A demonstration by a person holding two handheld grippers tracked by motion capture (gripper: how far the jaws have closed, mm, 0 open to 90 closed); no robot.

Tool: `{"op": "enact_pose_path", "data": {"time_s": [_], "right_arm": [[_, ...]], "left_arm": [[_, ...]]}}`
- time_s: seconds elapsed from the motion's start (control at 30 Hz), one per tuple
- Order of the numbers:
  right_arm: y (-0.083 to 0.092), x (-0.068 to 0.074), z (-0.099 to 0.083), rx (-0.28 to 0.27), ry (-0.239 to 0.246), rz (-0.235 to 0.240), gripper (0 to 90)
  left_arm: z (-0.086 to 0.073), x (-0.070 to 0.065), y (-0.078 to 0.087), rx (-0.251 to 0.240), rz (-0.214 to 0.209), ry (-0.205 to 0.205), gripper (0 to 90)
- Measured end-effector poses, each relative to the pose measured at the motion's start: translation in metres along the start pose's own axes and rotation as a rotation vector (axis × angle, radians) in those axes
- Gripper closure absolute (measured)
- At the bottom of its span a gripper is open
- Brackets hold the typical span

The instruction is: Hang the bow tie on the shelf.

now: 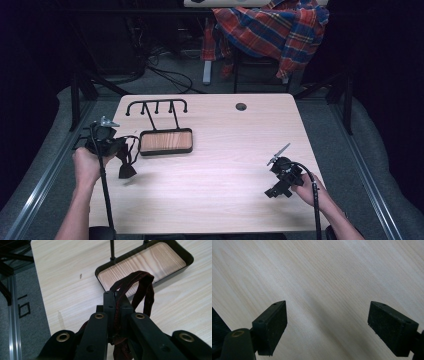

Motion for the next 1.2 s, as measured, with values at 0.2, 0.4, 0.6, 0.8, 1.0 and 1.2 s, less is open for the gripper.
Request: {"op": "enact_pose_path", "data": {"time_s": [0.2,0.4,0.6,0.8,1.0,1.2], "right_arm": [[0.000,0.000,0.000,-0.003,0.002,0.005,15.8],[0.001,-0.001,0.000,-0.001,0.002,0.003,15.8],[0.000,0.000,0.000,0.001,0.003,0.005,15.8],[0.001,0.000,0.000,0.002,0.009,0.002,15.8],[0.000,0.000,0.000,0.002,0.008,0.003,15.8],[0.000,0.001,-0.001,0.004,0.004,0.016,15.8]], "left_arm": [[0.006,0.001,0.002,-0.005,-0.001,-0.005,88.4],[0.009,0.003,0.001,-0.003,0.004,-0.006,88.4],[0.015,0.007,0.003,-0.013,0.011,-0.003,88.4],[0.019,0.011,0.004,-0.011,0.022,-0.005,88.4],[0.023,0.015,0.007,-0.015,0.025,-0.006,88.4],[0.031,0.018,0.010,-0.028,0.026,-0.008,88.4]]}}
Point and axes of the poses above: each handheld gripper's, and its own axes: y roughly backward along the jaws, z roughly out of its top, x roughly to its left, the point moved 5 cm from there along -y, roughly forward along the jaws, and after that the axes turned 11 degrees about -y, right-handed, at the moved point
